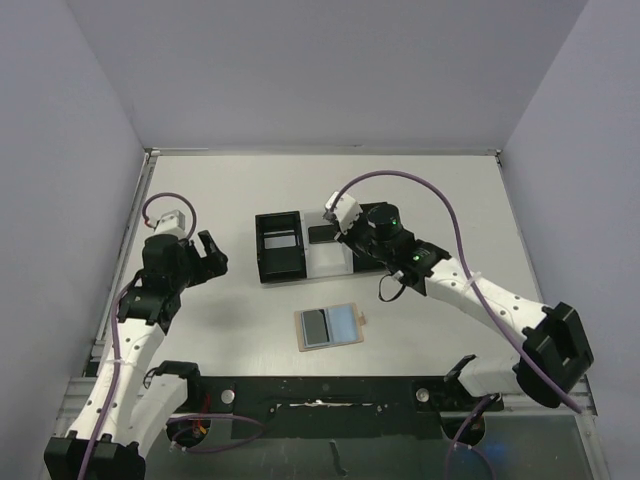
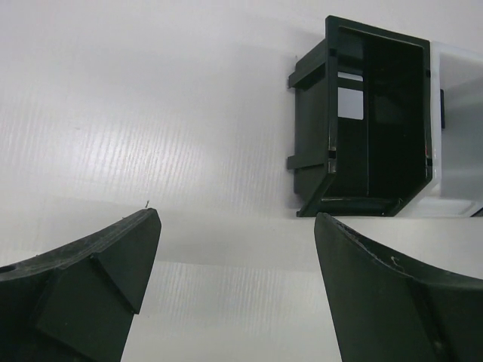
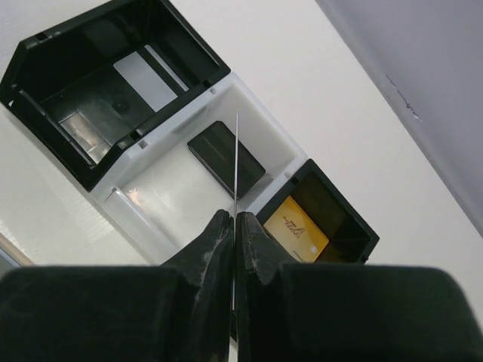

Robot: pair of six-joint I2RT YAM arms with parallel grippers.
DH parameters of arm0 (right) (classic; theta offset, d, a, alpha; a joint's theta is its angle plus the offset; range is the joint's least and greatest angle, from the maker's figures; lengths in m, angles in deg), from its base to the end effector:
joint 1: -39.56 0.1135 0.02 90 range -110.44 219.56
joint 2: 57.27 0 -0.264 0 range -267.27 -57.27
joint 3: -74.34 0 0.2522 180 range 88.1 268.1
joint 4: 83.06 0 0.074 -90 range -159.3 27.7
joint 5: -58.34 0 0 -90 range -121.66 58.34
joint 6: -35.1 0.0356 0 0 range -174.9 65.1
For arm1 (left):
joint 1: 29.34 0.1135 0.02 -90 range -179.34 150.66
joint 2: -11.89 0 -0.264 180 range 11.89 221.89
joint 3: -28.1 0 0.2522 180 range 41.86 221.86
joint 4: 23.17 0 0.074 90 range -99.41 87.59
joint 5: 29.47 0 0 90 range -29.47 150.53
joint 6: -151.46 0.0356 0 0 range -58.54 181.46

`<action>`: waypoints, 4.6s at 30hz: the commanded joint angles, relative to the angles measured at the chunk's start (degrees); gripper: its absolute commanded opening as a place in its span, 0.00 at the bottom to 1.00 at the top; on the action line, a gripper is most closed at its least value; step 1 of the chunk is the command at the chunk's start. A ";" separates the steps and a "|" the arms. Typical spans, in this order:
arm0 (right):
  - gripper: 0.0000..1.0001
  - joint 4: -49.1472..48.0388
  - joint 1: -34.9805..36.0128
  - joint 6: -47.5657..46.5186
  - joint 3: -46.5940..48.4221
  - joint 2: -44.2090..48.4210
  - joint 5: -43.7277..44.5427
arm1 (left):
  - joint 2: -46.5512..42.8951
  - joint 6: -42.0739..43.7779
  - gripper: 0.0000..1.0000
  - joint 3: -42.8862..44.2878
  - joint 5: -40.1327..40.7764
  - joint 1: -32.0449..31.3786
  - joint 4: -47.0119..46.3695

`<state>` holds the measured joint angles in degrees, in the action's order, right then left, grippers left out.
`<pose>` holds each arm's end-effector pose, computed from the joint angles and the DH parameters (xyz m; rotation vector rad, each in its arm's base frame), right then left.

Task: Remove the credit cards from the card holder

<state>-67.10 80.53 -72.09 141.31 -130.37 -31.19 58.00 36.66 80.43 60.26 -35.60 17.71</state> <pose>0.2234 0.1936 0.2980 -0.9506 1.7205 0.2648 0.1768 -0.0196 0.2688 -0.3506 2.1647 -0.3128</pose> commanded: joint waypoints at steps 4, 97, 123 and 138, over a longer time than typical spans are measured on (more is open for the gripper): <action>0.00 3.31 0.14 -3.01 8.65 -10.93 -1.92 | -5.16 0.71 0.83 -2.35 2.49 0.25 -7.91; 0.99 -4.77 -9.64 58.26 -6.31 -2.46 -23.70 | -0.43 -19.64 0.87 -13.55 -29.42 -6.74 -23.34; 0.42 -5.98 5.70 81.05 -19.28 -6.28 -9.76 | 18.28 -30.67 0.44 -13.23 -15.34 -31.86 -28.81; 0.32 -8.37 6.18 82.68 -20.89 -11.55 -11.52 | 25.11 -29.44 0.28 -10.66 -15.14 -35.94 -31.03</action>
<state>-72.52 86.50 9.57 121.01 -141.69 -42.38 81.38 6.15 65.46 44.24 -70.53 -10.12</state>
